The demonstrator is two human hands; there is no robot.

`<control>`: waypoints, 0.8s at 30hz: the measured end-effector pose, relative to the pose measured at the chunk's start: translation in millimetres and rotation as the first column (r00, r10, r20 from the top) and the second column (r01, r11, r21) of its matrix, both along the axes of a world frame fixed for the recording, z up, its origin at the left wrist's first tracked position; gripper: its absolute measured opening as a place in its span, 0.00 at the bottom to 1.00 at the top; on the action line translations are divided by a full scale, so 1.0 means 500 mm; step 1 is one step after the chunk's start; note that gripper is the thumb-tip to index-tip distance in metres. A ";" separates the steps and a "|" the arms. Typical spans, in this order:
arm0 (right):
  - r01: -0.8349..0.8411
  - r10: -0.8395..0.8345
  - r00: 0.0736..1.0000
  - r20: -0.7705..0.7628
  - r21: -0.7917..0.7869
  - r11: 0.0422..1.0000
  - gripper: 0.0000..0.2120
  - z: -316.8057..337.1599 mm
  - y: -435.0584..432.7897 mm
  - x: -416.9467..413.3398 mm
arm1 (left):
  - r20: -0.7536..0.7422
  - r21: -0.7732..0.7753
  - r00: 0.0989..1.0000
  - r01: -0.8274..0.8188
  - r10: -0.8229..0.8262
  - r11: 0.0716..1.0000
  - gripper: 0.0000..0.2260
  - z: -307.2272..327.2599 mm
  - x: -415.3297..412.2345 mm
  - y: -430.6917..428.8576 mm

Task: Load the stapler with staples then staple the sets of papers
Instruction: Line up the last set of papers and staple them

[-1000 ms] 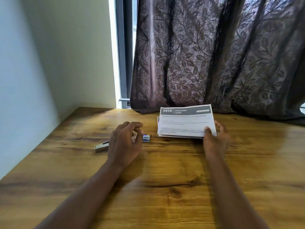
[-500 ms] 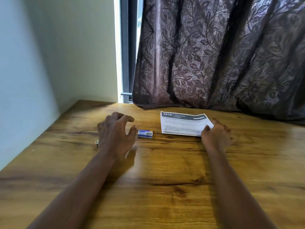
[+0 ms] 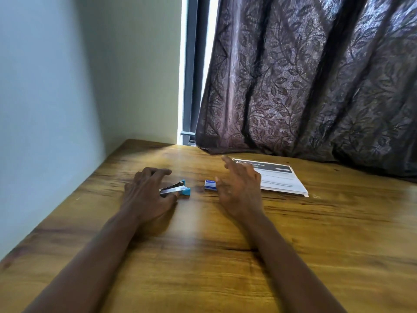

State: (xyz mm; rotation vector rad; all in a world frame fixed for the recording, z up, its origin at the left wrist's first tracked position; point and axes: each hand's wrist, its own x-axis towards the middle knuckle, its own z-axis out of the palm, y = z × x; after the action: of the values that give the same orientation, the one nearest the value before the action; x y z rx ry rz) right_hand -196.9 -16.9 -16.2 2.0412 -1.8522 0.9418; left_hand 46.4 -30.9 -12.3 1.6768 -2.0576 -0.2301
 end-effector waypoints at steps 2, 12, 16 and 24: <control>-0.007 0.010 0.998 -0.056 0.068 0.998 0.30 0.001 -0.005 0.028 | 0.038 0.032 0.999 -0.010 0.009 0.999 0.30 -0.001 -0.001 -0.005; 0.039 0.011 0.973 -0.230 0.212 0.977 0.27 -0.018 -0.009 0.043 | 0.045 0.002 0.999 0.014 -0.015 1.000 0.19 -0.013 -0.003 -0.015; -0.008 0.029 0.991 -0.131 0.160 0.987 0.24 -0.012 0.011 0.033 | -0.020 -0.035 0.999 0.041 -0.042 0.999 0.19 -0.016 -0.002 -0.011; 0.258 -0.210 0.932 0.296 -0.134 0.957 0.23 0.004 0.141 -0.124 | -0.304 -0.275 0.932 0.112 -0.197 0.955 0.15 0.009 -0.099 0.058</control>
State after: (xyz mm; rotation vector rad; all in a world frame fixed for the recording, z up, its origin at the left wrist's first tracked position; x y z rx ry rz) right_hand -258.9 53.8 -14.1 1.6102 -2.0158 1.3227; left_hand -3.1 -1.9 -7.8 1.2307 -1.8776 -0.2660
